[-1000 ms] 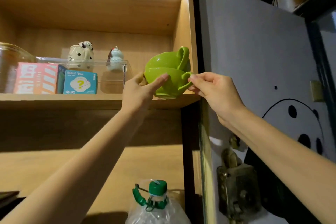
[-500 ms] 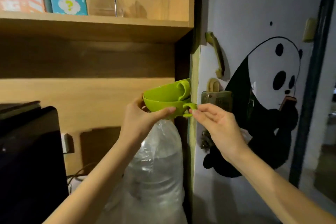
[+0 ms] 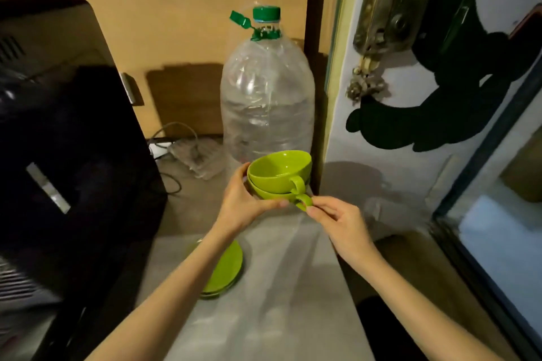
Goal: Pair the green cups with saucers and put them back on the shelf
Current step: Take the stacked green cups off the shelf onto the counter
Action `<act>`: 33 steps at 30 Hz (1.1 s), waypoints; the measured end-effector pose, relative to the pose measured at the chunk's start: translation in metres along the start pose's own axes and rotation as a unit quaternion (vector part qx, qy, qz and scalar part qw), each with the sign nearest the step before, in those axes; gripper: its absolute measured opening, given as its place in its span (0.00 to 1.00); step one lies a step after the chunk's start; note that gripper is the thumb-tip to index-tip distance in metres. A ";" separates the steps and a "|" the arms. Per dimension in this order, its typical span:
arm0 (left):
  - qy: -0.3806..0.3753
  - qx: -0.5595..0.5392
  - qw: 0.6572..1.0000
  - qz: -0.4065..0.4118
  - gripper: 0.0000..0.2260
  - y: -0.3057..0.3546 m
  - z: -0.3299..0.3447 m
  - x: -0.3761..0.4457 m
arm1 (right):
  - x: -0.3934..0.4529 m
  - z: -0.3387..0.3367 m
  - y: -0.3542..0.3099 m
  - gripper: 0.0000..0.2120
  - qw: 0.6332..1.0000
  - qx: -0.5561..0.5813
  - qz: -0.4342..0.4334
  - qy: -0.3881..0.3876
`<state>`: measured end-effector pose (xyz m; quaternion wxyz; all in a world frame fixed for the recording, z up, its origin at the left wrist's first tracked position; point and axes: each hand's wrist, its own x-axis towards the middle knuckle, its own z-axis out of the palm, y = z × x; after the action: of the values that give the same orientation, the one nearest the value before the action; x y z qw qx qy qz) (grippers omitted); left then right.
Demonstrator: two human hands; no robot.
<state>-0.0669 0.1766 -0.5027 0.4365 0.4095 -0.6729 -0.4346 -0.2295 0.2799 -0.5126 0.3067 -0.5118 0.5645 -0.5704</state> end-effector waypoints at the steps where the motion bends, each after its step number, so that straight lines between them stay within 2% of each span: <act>1: 0.000 0.000 1.000 -0.016 0.40 -0.015 0.002 -0.007 | -0.007 0.003 0.014 0.10 0.999 -0.033 0.005 0.004; 6: -0.010 0.033 0.997 -0.074 0.47 -0.064 0.012 -0.036 | -0.037 0.015 0.064 0.07 0.985 -0.175 -0.010 0.002; 14: 0.000 0.103 0.990 -0.101 0.45 -0.094 0.023 -0.066 | -0.057 0.017 0.106 0.07 0.955 -0.293 -0.021 -0.047; 28: -0.022 0.125 0.983 -0.131 0.47 -0.109 0.033 -0.070 | -0.065 0.016 0.120 0.10 0.964 -0.260 0.015 -0.060; 33: -0.036 0.126 0.983 -0.129 0.47 -0.109 0.032 -0.071 | -0.059 0.008 0.118 0.12 0.957 -0.259 0.061 -0.113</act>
<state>-0.0585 0.2186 -0.6296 0.2967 0.5289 -0.6791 -0.4136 -0.2317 0.3113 -0.6408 0.2594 -0.5992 0.6848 -0.3235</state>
